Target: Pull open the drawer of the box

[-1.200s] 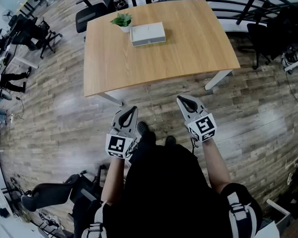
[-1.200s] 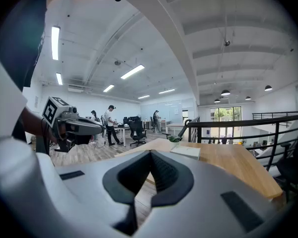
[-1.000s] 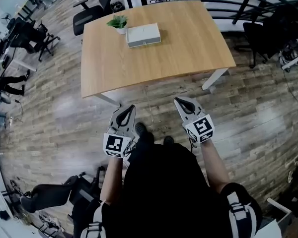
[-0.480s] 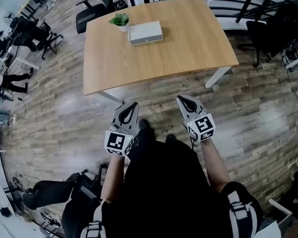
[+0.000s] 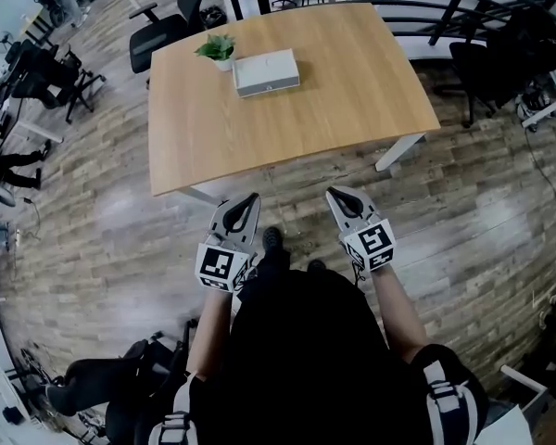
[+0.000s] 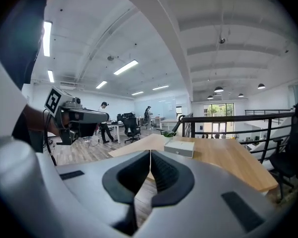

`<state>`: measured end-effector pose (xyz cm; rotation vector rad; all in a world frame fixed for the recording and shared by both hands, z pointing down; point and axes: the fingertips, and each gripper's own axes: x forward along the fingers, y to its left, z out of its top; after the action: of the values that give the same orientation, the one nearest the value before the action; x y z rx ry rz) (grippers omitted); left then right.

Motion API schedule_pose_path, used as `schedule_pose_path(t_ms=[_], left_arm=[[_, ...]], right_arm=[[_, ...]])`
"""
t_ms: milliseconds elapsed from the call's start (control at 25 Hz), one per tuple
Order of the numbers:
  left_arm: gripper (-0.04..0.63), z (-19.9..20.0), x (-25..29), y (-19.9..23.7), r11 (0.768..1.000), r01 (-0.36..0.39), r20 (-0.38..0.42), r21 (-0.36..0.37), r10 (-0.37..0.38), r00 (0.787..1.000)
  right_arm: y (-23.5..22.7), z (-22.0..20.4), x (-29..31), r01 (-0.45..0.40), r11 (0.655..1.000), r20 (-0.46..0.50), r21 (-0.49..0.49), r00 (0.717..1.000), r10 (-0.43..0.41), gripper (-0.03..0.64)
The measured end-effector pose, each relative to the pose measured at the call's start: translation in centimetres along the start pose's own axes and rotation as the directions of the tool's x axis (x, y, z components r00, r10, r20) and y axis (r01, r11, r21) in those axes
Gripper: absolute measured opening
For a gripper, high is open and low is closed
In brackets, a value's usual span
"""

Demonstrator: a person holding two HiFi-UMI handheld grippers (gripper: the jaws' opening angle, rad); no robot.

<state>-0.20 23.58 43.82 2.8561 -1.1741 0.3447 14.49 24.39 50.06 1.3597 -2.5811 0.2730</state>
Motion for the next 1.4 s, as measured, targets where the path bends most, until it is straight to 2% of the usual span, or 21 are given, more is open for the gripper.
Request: schedule_pose_path(t_ms=[280,960,1400], left_arm=[[0.023,0.6,2.5,1.8,0.996,0.084,0.021,0.003,-0.084,0.996],[0.023,-0.6,5.5,12.1,0.991,0.122,0.033,-0.055,-0.121,0.992],[0.023,-0.5,6.7,16.6,0.983,0.178,0.048,-0.041,-0.176,0.983]], right_arm=[[-1.4,0.0,2.2,0.057,0.997,-0.025,0.045,0.998,-0.056,0.025],[-1.7,2.4,11.7,0.098,0.995,-0.066,-0.003,0.993,-0.098,0.025],[-1.7,3.0,15.0,0.171,0.985,-0.083,0.017,0.982,-0.169,0.025]])
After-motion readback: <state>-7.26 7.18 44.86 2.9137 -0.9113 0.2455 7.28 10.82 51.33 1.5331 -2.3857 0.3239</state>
